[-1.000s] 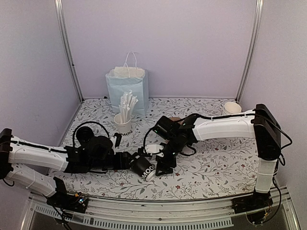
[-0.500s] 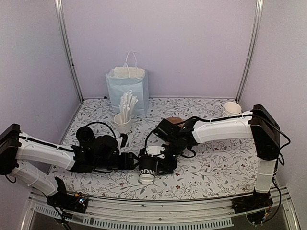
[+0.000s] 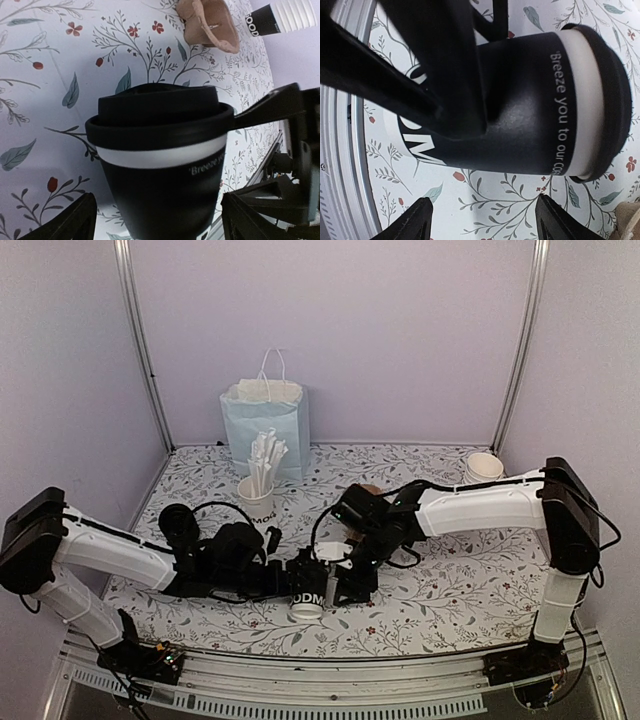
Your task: Pack the takeout coffee
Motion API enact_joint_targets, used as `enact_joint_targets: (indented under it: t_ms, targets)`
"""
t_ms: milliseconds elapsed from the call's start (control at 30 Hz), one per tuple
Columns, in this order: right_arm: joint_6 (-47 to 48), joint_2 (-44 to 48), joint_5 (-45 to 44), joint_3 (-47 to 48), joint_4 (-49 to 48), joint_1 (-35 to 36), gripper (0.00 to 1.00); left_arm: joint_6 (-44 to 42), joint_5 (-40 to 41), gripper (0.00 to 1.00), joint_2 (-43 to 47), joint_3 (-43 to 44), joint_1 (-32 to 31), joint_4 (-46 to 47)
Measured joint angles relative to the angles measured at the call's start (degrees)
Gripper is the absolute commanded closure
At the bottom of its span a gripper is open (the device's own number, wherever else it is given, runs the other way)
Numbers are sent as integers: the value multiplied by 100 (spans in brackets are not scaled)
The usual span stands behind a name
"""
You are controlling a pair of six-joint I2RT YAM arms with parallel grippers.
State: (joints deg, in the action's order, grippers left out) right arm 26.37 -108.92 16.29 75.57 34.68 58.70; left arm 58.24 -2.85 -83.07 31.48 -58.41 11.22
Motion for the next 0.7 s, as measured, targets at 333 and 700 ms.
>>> enact_joint_targets:
  t_ms: [333, 700]
  targets:
    - [66, 844, 308, -208, 122, -448, 26, -11, -168, 29, -1047, 839, -20, -162]
    - [199, 1462, 785, -203, 323, -1084, 25, -1276, 164, 30, -1073, 645, -542, 772]
